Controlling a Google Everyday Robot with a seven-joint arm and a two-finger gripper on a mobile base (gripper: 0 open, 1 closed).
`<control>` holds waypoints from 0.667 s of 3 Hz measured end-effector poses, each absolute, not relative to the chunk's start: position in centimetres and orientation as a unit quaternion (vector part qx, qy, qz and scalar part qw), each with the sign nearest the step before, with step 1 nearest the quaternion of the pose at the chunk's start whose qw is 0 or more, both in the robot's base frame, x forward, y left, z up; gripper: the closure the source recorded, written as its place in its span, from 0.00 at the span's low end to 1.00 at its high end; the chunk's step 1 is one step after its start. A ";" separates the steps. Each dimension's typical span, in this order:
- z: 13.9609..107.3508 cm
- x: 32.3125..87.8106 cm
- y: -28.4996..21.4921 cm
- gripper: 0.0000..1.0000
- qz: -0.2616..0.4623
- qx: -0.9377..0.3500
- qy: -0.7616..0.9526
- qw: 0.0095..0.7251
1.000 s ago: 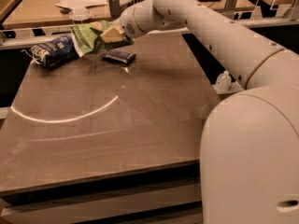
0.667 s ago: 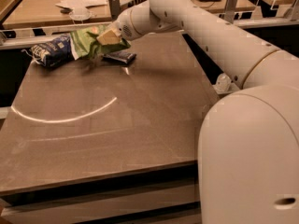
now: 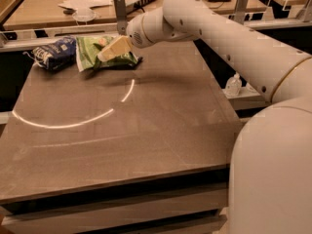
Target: Move green jalapeno chip bag near blue chip bag
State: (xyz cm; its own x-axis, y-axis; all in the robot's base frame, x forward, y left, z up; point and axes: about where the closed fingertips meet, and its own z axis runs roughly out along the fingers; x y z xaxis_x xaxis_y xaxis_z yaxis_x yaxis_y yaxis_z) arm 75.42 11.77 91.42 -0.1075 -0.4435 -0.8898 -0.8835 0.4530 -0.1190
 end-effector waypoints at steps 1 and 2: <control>93.7 73.0 3.9 0.00 0.190 -0.419 0.725 0.512; 95.5 71.4 -2.9 0.00 0.147 -0.383 0.740 0.532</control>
Offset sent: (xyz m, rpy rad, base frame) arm -0.0550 -0.2184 0.0583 -0.0146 -0.1258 -0.3792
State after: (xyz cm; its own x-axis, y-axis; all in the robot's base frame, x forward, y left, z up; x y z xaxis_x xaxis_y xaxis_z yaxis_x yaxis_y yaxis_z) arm 71.43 -2.93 95.50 -0.1394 -0.4113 -0.9008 -0.7239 0.6631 -0.1907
